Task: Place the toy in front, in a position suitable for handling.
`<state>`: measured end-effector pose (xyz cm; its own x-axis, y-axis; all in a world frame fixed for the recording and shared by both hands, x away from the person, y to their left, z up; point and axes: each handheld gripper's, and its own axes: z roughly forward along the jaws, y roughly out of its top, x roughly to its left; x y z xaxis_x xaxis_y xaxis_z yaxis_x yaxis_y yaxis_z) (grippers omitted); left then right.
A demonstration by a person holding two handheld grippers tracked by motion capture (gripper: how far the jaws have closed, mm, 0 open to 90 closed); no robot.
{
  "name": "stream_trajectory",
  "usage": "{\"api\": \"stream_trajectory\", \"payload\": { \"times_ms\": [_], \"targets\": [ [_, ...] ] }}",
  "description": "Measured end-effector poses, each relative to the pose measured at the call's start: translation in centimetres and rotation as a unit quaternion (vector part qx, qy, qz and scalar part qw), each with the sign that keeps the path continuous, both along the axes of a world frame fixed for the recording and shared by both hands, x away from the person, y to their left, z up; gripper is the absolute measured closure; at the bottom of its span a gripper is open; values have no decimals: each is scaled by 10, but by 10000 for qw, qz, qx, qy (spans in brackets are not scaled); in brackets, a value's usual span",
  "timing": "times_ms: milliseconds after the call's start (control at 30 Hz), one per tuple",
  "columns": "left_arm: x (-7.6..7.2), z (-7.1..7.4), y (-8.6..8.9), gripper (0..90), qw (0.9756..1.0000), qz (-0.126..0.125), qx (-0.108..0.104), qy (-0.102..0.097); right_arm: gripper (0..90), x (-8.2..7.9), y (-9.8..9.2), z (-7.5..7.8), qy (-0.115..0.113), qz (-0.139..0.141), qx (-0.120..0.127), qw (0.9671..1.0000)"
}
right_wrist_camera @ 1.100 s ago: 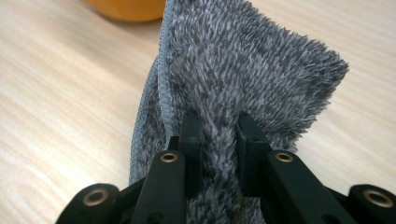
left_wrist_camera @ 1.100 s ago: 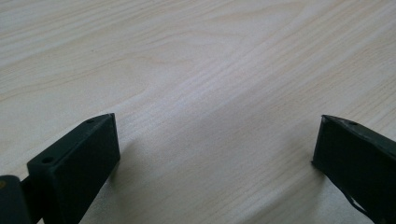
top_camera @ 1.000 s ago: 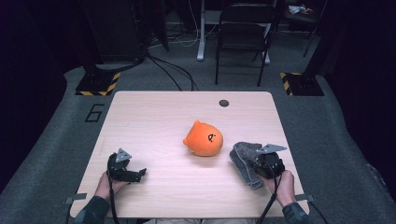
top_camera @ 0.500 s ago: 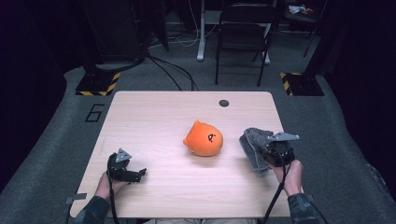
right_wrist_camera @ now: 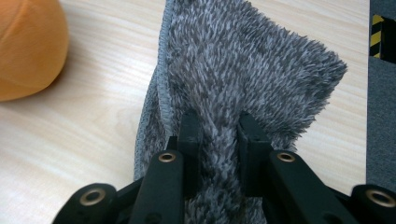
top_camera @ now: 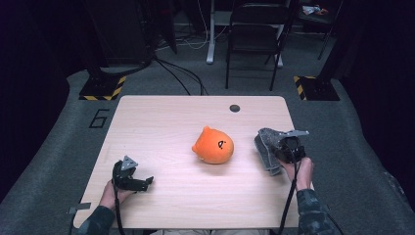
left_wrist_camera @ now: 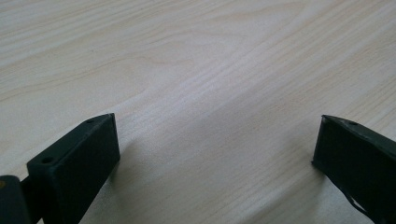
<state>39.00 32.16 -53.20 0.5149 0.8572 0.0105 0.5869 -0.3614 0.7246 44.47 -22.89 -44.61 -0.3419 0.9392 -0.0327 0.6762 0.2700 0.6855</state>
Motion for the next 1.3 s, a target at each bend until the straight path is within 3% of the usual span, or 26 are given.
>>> {"api": "stream_trajectory", "payload": {
  "times_ms": [367,500,533,600,667,700,733,933,1200,1300],
  "targets": [
    [0,0,0,0,10000,20,8,2,665,27,-2,-27,281,-154,-10,9995],
    [0,0,1,0,10000,11,-9,20,558,34,-5,-39,465,-174,-22,9988],
    [0,0,1,0,10000,4,-1,27,439,34,-5,-40,467,-191,-19,9987],
    [0,1,2,0,10000,-30,33,57,397,34,-5,-39,450,-175,-65,9988],
    [0,1,2,0,10000,4,26,18,232,32,-6,-35,330,-227,-54,9992],
    [0,1,2,0,10000,1,10,26,232,32,-6,-35,330,-227,-54,9992],
    [0,1,3,0,10000,-12,25,59,167,29,-6,-30,249,-283,2,9993],
    [2,4,4,0,9997,-35,162,194,95,19,-7,-16,91,-205,158,9996],
    [8,15,2,0,9990,-102,-158,417,74,8,-5,-7,8,39,259,9997],
    [9,21,-2,1,9990,-123,-306,316,73,5,-5,-5,-1,43,282,9996]
  ]
}}
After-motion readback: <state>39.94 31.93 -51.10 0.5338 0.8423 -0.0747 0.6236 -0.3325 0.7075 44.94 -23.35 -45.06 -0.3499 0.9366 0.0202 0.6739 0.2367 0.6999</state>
